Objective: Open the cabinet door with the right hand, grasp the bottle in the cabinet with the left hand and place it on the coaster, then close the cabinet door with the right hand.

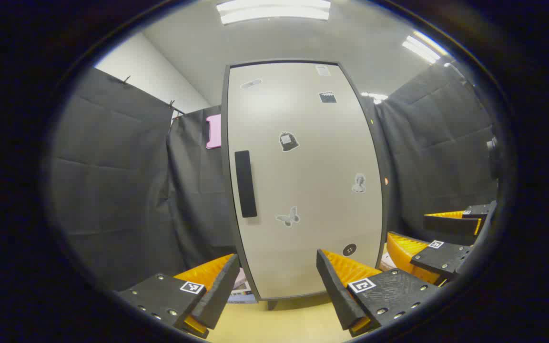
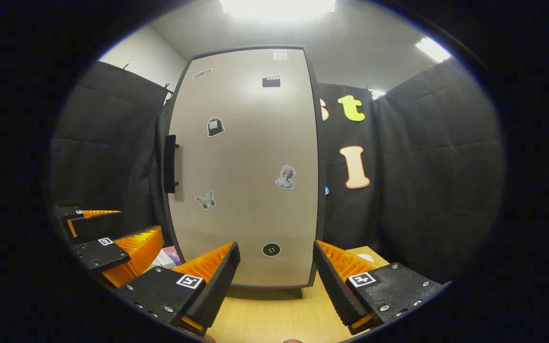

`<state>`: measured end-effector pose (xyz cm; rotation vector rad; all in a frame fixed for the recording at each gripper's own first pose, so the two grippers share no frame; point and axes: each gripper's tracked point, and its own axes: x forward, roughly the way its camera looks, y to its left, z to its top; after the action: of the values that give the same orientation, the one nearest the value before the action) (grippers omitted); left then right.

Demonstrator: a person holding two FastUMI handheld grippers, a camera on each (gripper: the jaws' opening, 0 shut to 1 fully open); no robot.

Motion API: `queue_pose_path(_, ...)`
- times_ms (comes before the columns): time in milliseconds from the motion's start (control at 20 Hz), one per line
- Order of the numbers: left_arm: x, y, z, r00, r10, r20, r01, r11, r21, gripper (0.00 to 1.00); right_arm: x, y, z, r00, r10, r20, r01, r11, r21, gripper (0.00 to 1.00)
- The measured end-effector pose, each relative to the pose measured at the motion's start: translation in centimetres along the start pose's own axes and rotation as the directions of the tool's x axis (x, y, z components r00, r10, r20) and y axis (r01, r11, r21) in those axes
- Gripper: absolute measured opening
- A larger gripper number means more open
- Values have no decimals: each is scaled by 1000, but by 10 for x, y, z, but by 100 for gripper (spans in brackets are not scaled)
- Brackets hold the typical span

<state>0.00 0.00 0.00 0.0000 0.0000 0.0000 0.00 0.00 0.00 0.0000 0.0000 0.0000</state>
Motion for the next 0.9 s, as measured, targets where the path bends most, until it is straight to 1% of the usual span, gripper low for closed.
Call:
queue_pose_path(50,0,1,0,1000,1,4,-1,1000,5,90,-3,1,0,1000,5,3,-6,1000,1,95)
queue_pose_path(100,1,1,0,1000,1,7,-1,1000,11,93,-3,3,3,1000,13,9,-13,1000,9,95)
queue_pose_path(150,3,-1,-2,1000,-3,4,3,1000,13,93,-4,1,5,1000,14,10,-14,1000,12,94)
queue_pose_path(200,3,-1,-3,1000,1,-6,0,1000,9,96,-4,1,8,1000,16,11,-16,1000,9,95)
queue_pose_path(250,3,-1,-4,1000,3,-13,-3,1000,3,90,-5,1,9,1000,16,13,-16,1000,4,95)
queue_pose_path(300,1,-1,-2,1000,5,-11,-5,1000,-3,96,-5,1,12,1000,17,16,-17,1000,7,95)
queue_pose_path(400,2,-2,0,1000,2,-5,-2,1000,-5,89,-7,0,15,1000,14,24,-14,1000,8,95)
queue_pose_path(450,4,-2,0,1000,-1,-8,1,1000,-2,89,-7,1,17,999,13,30,-13,1000,2,95)
queue_pose_path(500,4,-3,0,1000,-3,-11,3,1000,1,96,-8,1,18,999,11,34,-11,1000,-5,95)
queue_pose_path(600,6,-3,0,1000,-5,-16,5,1000,-8,93,-6,3,17,999,15,30,-15,1000,-11,95)
queue_pose_path(750,10,-5,-9,999,-13,-48,11,999,-32,95,-3,3,15,1000,14,23,-14,1000,-10,95)
queue_pose_path(850,14,-3,-10,999,-16,-46,14,999,-30,96,-2,2,15,1000,10,20,-10,1000,-22,95)
queue_pose_path(900,15,-4,-9,999,-24,-44,22,999,-30,93,-3,3,15,1000,7,19,-7,1000,-29,95)
